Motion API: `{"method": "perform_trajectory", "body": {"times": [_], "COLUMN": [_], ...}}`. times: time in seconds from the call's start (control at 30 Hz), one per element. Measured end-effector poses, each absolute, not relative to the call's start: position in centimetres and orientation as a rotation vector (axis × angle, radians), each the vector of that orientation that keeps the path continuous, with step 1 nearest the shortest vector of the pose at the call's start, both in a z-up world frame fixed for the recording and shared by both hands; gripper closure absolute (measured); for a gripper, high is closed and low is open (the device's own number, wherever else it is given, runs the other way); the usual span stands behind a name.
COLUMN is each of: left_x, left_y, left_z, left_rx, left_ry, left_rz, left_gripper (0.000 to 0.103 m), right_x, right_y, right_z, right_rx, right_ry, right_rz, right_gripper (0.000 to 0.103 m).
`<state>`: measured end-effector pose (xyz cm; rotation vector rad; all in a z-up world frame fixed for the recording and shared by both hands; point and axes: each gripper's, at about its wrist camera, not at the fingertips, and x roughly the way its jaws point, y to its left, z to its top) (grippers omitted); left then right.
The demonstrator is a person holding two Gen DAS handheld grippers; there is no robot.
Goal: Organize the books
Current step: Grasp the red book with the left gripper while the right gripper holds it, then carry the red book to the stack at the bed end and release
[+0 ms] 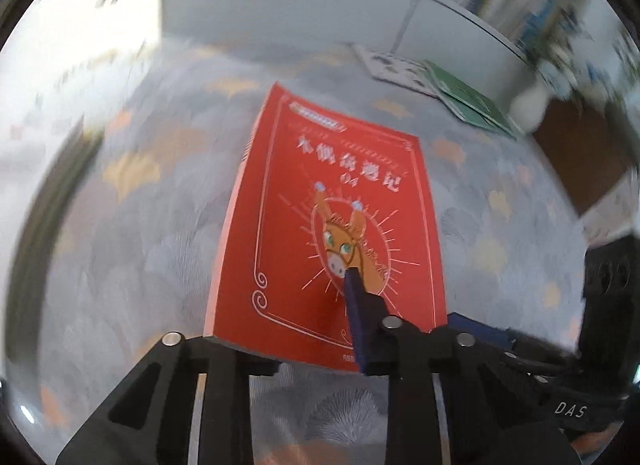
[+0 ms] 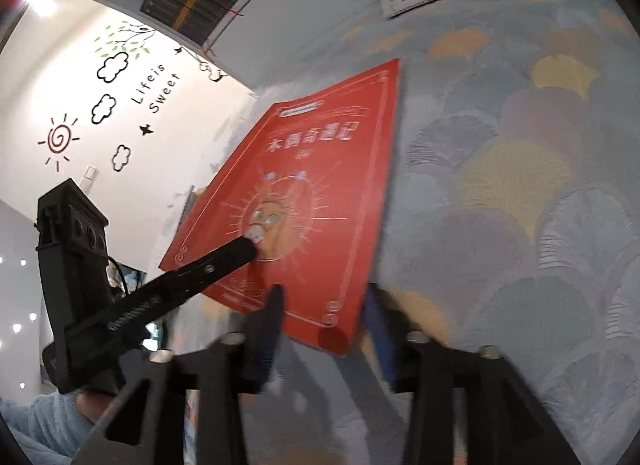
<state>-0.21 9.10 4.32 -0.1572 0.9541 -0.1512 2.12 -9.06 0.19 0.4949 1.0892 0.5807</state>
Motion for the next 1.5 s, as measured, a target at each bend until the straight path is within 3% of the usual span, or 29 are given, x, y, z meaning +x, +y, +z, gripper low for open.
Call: {"method": "perform_trajectory", "body": {"times": [0.2,0.27,0.37,0.5,0.7,0.9,0.93,1.0,1.03,1.07,1.17,1.33,1.5], "left_x": [1.8,1.8,1.9,2.5,2.8,2.7,2.7,2.5,2.4,2.4,1.9,0.3,-0.8], "left_y": [11.1,10.8,9.7,9.8,10.5,10.2,10.2,10.1,10.1,10.1,10.0,7.9,8.2], "left_z": [3.7,4.3,5.1,4.9,4.1,3.9,4.0,4.1,4.0,3.7,3.3,5.0,6.5], "left_rx": [-0.415,-0.356,-0.308,-0.377,-0.427,-0.416,-0.405,-0.379,-0.364,-0.347,-0.307,-0.034,0.097], "left_ry": [1.079,1.068,1.065,1.116,1.141,1.148,1.142,1.132,1.146,1.155,1.151,1.029,0.934], "left_rz": [-0.190,-0.191,-0.235,-0.295,-0.309,-0.324,-0.324,-0.318,-0.312,-0.306,-0.306,-0.300,-0.255], "left_gripper": [0.088,0.088,0.088,0.088,0.087,0.087,0.087,0.087,0.087,0.087,0.084,0.084,0.083], "right_x": [0.7,0.0,-1.3,-1.3,-1.2,-0.8,-0.9,-0.7,-0.3,-0.1,-0.1,0.1,-0.4], "right_y": [-9.6,-10.0,-9.1,-8.8,-13.1,-13.3,-13.1,-12.6,-12.4,-12.3,-11.8,-7.0,-4.6], "right_z": [0.3,0.2,0.2,-1.2,-4.9,-5.2,-5.0,-4.7,-4.8,-5.1,-4.7,1.8,3.6], "right_rx": [0.586,0.670,0.656,0.854,1.465,1.557,1.547,1.450,1.343,1.317,1.264,0.611,0.458], "right_ry": [1.158,1.197,1.214,1.186,1.014,1.034,1.017,1.024,1.076,1.090,1.075,0.987,0.919], "right_rz": [0.474,0.485,0.538,0.627,0.515,0.391,0.375,0.339,0.282,0.266,0.241,0.243,0.289], "right_gripper": [0.057,0.043,0.032,0.030,0.030,0.030,0.031,0.057,0.087,0.092,0.095,0.095,0.095]}}
